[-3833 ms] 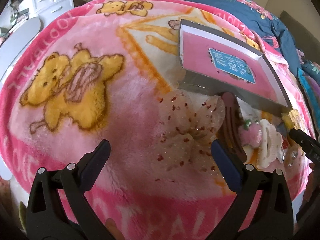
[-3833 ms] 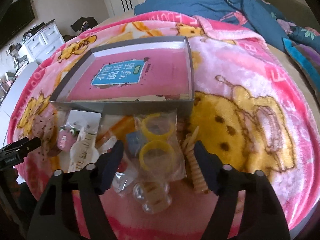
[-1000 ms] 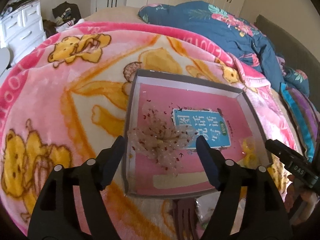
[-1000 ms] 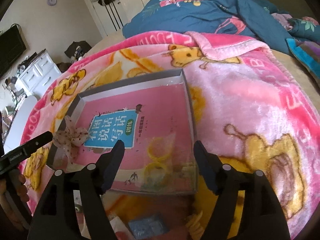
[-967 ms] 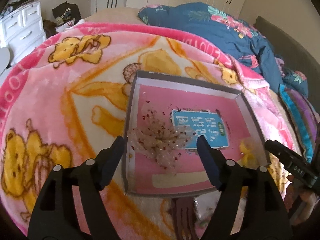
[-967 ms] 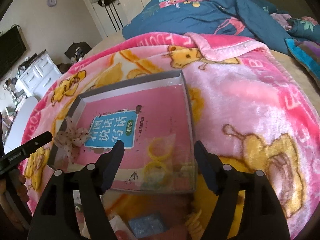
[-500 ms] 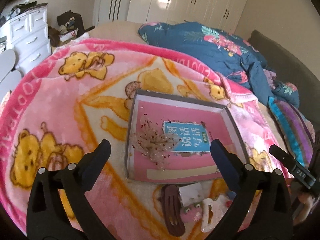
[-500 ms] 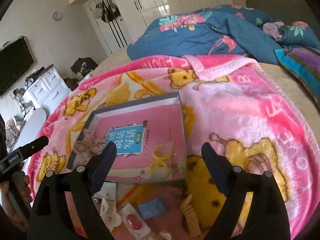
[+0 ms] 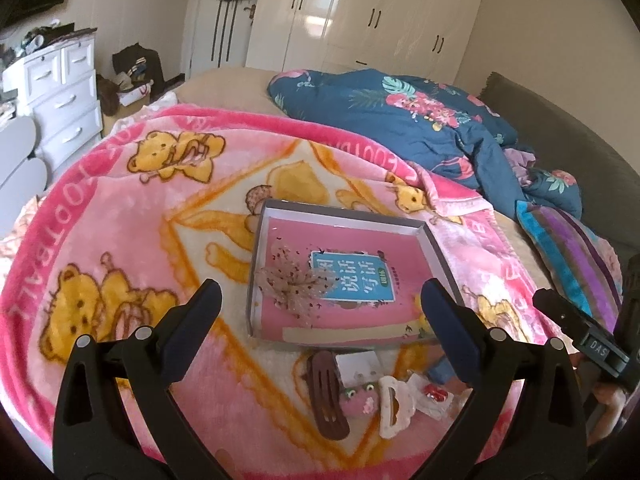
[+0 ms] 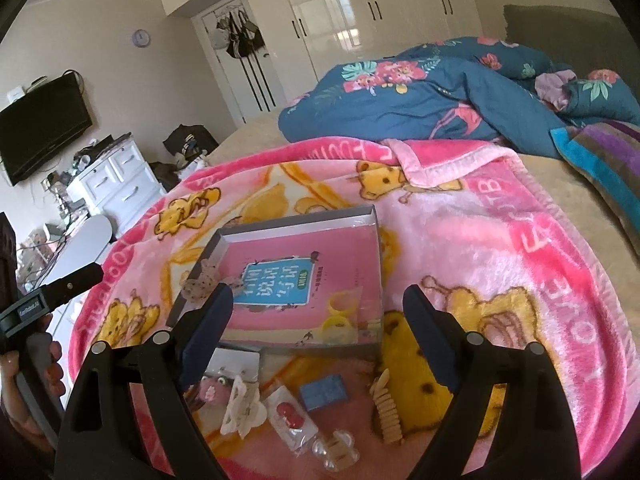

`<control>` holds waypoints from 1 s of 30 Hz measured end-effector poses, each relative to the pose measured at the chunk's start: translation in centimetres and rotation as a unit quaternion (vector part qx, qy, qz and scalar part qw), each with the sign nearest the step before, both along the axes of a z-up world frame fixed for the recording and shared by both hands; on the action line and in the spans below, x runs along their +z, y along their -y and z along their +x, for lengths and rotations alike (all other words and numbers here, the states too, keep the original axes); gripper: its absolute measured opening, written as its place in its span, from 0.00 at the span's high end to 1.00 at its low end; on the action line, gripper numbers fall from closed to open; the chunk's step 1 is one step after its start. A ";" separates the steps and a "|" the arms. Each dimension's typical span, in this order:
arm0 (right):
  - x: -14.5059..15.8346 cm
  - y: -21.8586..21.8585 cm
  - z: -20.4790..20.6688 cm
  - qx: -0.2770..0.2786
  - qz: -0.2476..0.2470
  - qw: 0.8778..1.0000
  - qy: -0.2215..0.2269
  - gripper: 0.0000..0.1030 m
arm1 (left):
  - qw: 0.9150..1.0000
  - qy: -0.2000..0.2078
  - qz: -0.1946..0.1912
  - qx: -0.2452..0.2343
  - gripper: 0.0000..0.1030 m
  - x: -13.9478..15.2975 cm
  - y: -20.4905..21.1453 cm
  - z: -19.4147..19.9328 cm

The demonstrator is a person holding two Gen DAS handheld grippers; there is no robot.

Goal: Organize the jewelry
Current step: 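Lift both open tools away from the tray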

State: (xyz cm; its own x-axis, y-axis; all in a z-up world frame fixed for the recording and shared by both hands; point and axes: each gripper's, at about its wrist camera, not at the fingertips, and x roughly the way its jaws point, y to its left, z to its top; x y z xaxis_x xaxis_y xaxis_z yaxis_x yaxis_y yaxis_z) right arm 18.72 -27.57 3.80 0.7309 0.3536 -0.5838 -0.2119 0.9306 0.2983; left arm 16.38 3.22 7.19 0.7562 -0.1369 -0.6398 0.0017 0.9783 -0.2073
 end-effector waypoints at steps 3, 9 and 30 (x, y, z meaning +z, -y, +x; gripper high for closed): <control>0.5 0.0 -0.9 0.005 -0.001 1.000 0.006 0.17 | 1.000 0.004 0.001 -0.003 0.09 0.3 0.3 -1.0; 1.0 0.3 -2.6 0.013 0.001 1.000 0.014 0.16 | 1.000 0.005 0.010 -0.005 0.09 0.6 0.7 -2.6; 0.1 0.6 -7.4 0.046 -0.028 0.998 0.017 0.16 | 0.999 -0.017 0.038 -0.022 0.09 -1.5 3.0 -6.6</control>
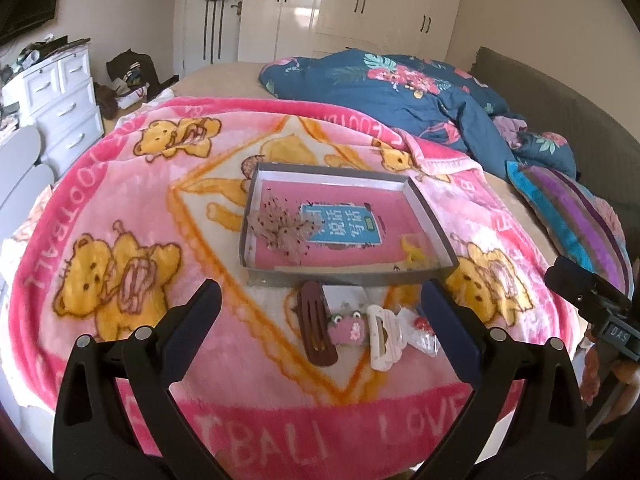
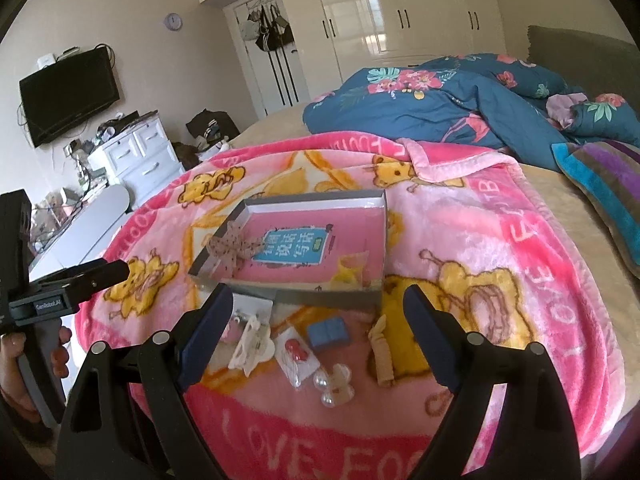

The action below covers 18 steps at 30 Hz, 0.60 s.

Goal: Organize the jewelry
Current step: 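Lift both open tools away from the tray, then grasp the pink fuzzy clip with left tool while right tool grasps the pearl claw clip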

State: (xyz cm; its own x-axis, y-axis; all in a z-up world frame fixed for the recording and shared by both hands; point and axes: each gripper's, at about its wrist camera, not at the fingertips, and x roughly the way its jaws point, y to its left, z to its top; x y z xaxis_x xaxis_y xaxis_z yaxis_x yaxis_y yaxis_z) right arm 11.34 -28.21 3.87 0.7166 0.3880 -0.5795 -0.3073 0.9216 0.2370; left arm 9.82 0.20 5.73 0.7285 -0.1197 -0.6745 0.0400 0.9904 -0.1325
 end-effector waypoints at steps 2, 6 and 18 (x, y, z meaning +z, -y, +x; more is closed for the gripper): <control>-0.2 0.1 -0.3 0.001 -0.003 1.000 0.001 0.16 | 1.000 -0.003 0.004 -0.002 0.09 -0.3 0.3 -0.3; -0.6 0.5 -1.1 0.005 -0.011 1.000 0.000 0.16 | 1.000 -0.010 0.014 -0.009 0.09 -1.0 1.1 -0.9; -3.6 0.1 -2.1 0.021 -0.038 0.999 -0.027 0.16 | 0.999 -0.040 0.024 -0.026 0.09 -4.0 2.3 -1.2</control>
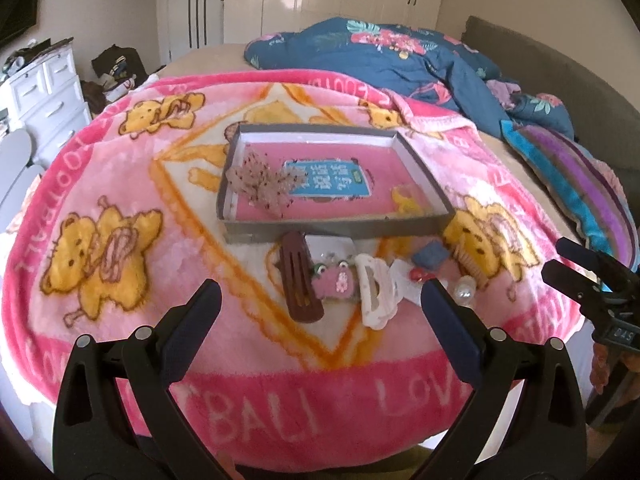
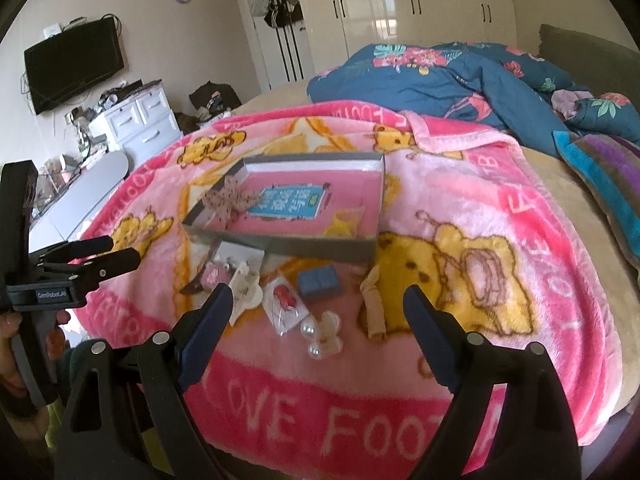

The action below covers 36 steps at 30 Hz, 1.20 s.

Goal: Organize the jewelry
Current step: 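Grasp the pink fuzzy clip with left tool while right tool grasps the pearl claw clip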

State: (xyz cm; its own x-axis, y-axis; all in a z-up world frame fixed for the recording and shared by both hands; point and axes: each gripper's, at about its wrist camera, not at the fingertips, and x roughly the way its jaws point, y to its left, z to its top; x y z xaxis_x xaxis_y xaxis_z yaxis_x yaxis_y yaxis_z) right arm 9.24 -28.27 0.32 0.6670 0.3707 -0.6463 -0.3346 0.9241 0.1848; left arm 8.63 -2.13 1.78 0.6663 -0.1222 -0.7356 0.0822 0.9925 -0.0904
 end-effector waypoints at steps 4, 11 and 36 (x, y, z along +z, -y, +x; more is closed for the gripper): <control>-1.4 -0.2 0.1 0.004 -0.006 1.000 -0.016 0.16 | 1.000 -0.013 0.009 -0.010 0.26 -1.5 0.0 0.3; -3.4 -0.5 0.4 0.004 -0.009 0.999 -0.037 0.16 | 0.998 -0.052 -0.017 -0.029 0.58 -4.4 -0.2 1.8; -9.4 -2.4 4.4 0.011 -0.038 0.994 -0.099 0.34 | 0.992 -0.109 -0.026 -0.055 0.82 -8.8 1.8 7.7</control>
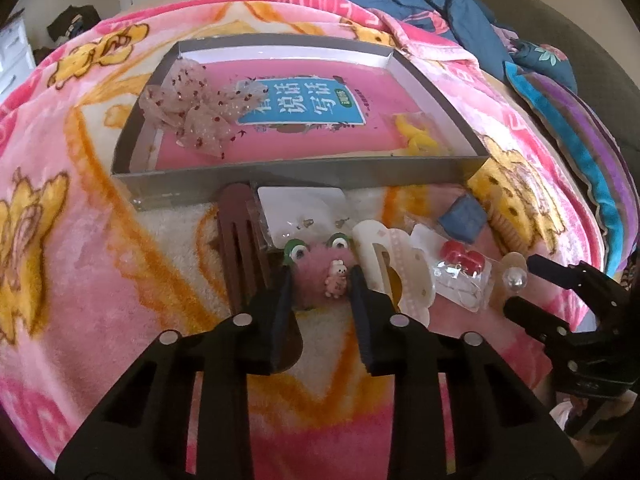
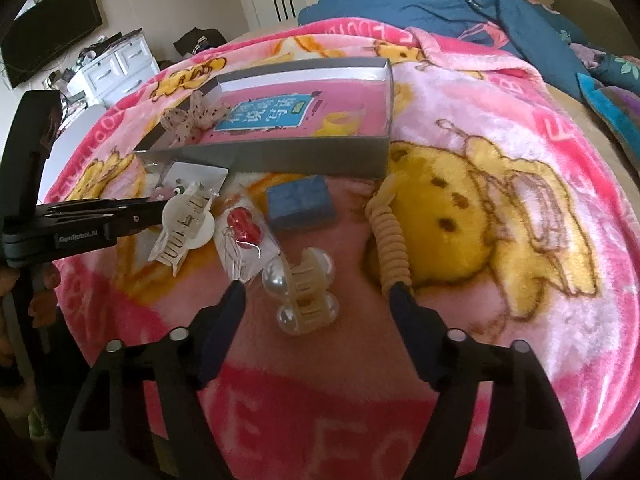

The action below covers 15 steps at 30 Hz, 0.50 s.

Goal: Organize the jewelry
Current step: 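Grasp the pink fuzzy clip with left tool while right tool grasps the pearl claw clip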

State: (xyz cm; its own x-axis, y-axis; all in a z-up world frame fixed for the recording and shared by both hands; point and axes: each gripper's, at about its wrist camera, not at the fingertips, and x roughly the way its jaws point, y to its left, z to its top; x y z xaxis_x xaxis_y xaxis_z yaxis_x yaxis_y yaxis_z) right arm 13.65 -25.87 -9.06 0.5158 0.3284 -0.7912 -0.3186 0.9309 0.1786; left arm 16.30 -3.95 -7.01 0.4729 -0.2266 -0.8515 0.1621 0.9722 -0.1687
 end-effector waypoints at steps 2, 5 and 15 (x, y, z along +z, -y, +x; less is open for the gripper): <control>-0.2 -0.4 0.3 0.007 0.000 1.000 0.001 0.45 | 1.000 0.001 -0.006 0.000 0.83 0.0 -0.2 -0.2; -0.9 -0.8 0.8 0.018 0.003 1.000 -0.009 0.68 | 1.000 0.005 -0.018 0.002 0.84 0.3 -0.7 -0.5; 0.9 0.3 -1.3 0.018 0.004 1.000 0.013 0.68 | 0.998 0.041 -0.042 0.014 0.84 3.2 -2.5 -2.8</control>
State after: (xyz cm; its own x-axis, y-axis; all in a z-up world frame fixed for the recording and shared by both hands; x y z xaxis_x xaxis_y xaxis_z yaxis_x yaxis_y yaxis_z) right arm 12.38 -26.13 -8.16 0.5238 0.3530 -0.7752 -0.3559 0.9175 0.1773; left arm 13.45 -1.44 -3.80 0.5471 -0.2816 -0.7883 0.1511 0.9595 -0.2379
